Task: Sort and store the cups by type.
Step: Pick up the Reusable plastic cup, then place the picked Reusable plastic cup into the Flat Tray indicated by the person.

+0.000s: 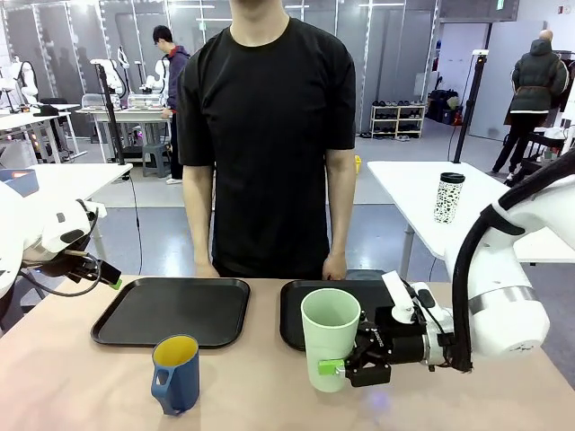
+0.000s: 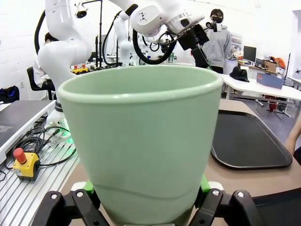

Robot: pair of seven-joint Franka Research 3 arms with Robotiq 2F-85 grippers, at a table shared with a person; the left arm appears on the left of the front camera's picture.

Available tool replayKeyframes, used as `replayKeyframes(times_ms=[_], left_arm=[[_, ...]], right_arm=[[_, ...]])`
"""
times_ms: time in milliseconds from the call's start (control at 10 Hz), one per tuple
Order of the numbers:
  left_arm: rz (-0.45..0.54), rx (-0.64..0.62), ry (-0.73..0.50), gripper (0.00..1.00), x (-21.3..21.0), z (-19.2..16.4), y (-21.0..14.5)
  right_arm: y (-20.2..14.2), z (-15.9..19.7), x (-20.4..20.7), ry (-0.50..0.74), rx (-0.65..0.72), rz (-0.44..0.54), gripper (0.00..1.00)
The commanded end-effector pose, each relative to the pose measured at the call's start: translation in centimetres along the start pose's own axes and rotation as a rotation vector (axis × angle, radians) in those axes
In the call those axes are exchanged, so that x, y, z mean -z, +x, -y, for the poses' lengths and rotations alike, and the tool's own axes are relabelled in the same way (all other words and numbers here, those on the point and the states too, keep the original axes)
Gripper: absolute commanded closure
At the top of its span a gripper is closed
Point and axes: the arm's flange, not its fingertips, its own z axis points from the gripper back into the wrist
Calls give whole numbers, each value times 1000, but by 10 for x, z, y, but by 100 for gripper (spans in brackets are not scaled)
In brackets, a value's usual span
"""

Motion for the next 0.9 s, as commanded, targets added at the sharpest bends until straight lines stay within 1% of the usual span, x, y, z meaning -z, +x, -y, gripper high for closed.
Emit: replayKeyframes(times_ms=[0, 800], left_arm=[[2, -1, 1, 0, 0, 0, 1], [2, -1, 1, 0, 0, 0, 1]], right_arm=[[1, 0, 1, 7, -1, 7, 43], [1, 0, 1, 7, -1, 7, 43]])
